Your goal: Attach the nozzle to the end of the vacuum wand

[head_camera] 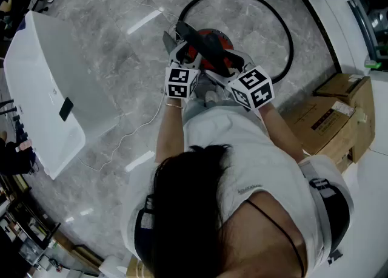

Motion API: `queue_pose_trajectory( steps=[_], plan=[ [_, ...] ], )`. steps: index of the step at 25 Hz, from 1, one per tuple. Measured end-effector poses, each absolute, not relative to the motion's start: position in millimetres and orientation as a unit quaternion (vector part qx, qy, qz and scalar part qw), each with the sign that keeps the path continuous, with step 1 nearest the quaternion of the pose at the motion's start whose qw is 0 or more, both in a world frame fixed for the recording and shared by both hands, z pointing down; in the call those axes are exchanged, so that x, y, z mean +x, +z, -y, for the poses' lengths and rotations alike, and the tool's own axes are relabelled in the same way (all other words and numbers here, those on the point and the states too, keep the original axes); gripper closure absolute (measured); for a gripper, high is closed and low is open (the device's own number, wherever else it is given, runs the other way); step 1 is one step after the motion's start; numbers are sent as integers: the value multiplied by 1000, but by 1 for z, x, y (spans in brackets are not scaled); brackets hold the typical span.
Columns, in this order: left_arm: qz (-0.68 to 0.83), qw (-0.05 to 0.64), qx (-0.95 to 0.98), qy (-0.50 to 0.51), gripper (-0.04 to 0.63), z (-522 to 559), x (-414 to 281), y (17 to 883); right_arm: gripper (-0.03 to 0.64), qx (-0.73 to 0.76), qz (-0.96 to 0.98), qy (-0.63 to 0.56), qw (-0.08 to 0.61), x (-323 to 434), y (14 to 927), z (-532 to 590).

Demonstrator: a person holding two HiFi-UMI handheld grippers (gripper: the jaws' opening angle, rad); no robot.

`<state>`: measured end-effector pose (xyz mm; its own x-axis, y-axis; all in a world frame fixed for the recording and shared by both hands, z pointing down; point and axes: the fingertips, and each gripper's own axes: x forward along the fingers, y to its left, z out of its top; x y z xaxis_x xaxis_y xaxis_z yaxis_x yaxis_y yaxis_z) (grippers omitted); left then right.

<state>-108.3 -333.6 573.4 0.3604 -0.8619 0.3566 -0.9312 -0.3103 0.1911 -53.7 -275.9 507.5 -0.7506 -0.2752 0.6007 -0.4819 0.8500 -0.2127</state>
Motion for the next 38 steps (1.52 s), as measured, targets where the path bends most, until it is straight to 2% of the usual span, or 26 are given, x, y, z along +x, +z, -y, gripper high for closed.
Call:
queue_pose_trajectory(
  steps=[20, 26, 38],
  plan=[
    [561, 170, 805, 90, 387, 295, -110, 548, 276, 241, 922, 194, 232, -36, 495, 272],
    [556, 184, 808, 58, 387, 284, -108, 541, 268, 250, 927, 184, 211, -30, 486, 271],
    [539, 203, 815, 59, 387, 257, -88, 515, 268, 275, 930, 178, 165, -15, 469, 267]
  ],
)
